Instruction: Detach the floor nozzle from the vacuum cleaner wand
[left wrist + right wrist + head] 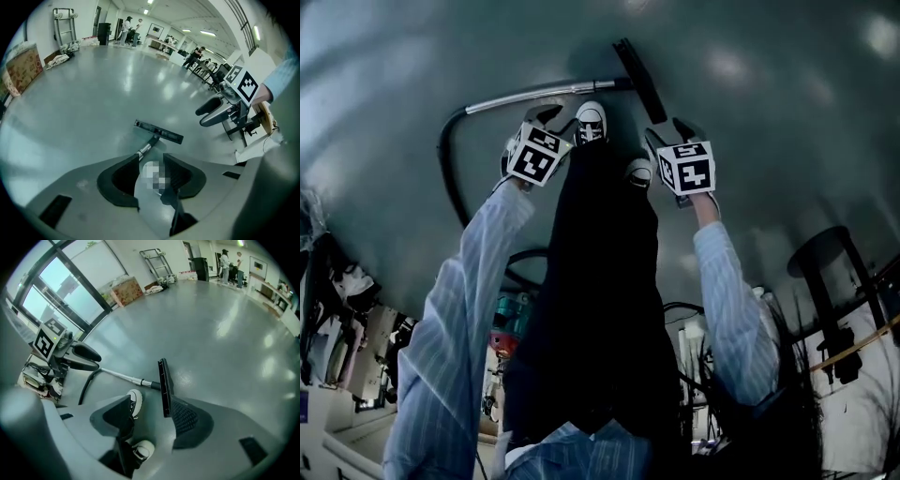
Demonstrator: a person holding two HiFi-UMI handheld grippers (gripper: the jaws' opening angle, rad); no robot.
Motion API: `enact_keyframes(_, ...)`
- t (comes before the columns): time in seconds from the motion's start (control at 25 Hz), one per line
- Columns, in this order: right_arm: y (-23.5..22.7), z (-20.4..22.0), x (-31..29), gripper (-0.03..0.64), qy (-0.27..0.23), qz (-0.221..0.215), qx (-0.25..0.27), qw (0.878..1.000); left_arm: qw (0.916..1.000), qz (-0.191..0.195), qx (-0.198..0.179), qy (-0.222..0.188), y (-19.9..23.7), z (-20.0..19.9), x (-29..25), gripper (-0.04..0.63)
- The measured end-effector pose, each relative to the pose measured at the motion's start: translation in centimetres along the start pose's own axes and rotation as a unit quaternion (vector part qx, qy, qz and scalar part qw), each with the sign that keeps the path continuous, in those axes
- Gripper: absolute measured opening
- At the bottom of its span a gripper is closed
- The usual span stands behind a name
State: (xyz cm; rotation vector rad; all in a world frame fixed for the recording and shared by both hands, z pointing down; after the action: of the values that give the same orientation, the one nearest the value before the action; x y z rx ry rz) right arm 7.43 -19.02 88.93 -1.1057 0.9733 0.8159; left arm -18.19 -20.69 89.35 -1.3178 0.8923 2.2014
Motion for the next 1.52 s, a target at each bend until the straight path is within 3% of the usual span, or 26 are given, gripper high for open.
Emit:
enact_keyframes(0.32, -2.2, 2.0, -7.0, 0.258, 0.032, 0.028, 0.077, 0.996, 0.9991, -0.004, -0.039, -0.012, 2.4, 1.0, -6.1, 0.155)
enact_keyframes(0.6, -4.4, 2.9, -12.6, 0.259, 0.029, 0.032, 0.062, 0.997, 0.9939, -0.010, -0.103, 0.038, 4.3, 3.5, -12.6, 0.166)
enact_keyframes(0.72, -4.6, 3.3, -14.9, 0.259, 0.025, 0.030, 0.068, 0.997, 0.9871, -0.017, -0.145, 0.067, 4.3, 4.8, -15.1, 0.166)
enact_keyframes(0.96, -5.6, 3.2, -17.9, 0.259, 0.024, 0.048, 0.071, 0.996, 0.9648, -0.019, -0.236, 0.114, 4.7, 6.6, -19.4, 0.166)
enact_keyframes(1.08, -5.9, 3.2, -19.0, 0.259, 0.024, 0.054, 0.078, 0.995, 0.9611, -0.013, -0.246, 0.124, 5.5, 6.8, -20.9, 0.166)
enact_keyframes(1.36, -6.3, 2.6, -19.4, 0.258, 0.029, 0.062, 0.065, 0.996, 0.9610, 0.014, -0.242, 0.133, 5.4, 6.0, -22.3, 0.166)
enact_keyframes(1.52, -6.5, 3.0, -19.9, 0.253, 0.066, 0.071, 0.070, 0.993, 0.9583, 0.024, -0.250, 0.136, 5.6, 5.9, -22.3, 0.168)
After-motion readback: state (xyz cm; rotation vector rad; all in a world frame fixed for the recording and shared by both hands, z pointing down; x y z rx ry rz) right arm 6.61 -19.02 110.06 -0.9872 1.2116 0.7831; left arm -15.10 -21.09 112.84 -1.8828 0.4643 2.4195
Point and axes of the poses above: the fingertips, and each gripper's own axes: x backward along the fingers, y to its left, z out of its underside, the point moved 9 cm from there along x, backward along the fingers, and after that the axes turned 8 degrees about -x, right-handed, at the moved point
